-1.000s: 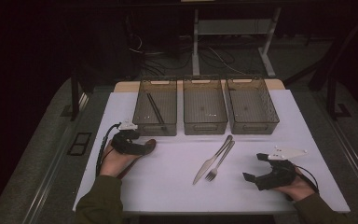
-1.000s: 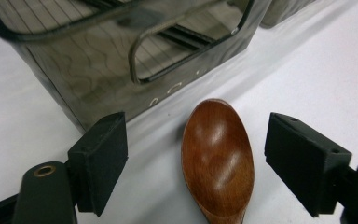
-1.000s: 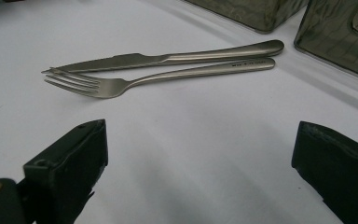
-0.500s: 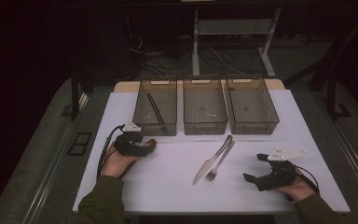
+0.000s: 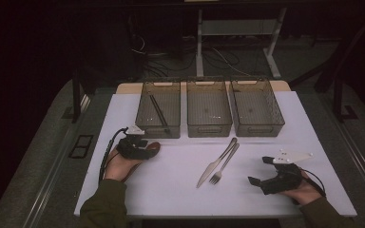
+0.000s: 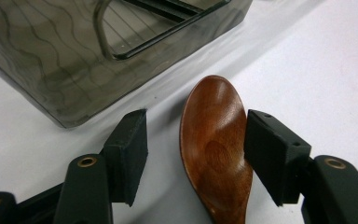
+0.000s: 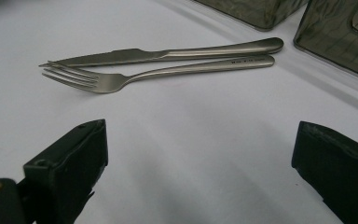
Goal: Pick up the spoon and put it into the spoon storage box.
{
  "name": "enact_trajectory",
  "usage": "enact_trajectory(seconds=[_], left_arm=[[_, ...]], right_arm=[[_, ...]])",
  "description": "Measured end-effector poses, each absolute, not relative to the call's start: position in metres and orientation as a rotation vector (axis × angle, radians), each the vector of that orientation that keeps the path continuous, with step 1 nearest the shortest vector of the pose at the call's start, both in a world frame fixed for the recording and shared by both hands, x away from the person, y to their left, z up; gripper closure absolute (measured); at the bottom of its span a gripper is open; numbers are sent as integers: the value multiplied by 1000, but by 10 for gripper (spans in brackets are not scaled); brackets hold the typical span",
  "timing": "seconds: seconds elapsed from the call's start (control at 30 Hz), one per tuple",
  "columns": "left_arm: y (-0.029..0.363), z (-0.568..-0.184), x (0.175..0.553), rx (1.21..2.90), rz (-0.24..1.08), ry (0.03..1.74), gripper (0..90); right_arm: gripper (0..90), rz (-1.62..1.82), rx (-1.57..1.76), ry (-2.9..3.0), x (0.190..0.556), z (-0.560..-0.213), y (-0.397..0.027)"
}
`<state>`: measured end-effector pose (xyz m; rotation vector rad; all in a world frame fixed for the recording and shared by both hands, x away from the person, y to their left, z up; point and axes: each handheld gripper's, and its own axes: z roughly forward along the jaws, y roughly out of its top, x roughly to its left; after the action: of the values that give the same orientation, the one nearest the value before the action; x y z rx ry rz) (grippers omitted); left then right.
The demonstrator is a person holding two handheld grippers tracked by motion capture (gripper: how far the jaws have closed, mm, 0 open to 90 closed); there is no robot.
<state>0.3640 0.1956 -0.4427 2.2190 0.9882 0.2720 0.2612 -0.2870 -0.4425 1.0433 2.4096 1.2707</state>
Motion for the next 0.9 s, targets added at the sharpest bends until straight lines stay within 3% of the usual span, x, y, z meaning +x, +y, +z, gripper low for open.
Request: enact_trajectory(seconds=[0.47,0.9], left_arm=[[190,-441,358,2250,190,920,683],[185,-438,355,2276,178,892,802]], right_arm=[[39,1264,1044,2408,261,-442,-287],[39,1263,1046,2405,261,-442,-288]])
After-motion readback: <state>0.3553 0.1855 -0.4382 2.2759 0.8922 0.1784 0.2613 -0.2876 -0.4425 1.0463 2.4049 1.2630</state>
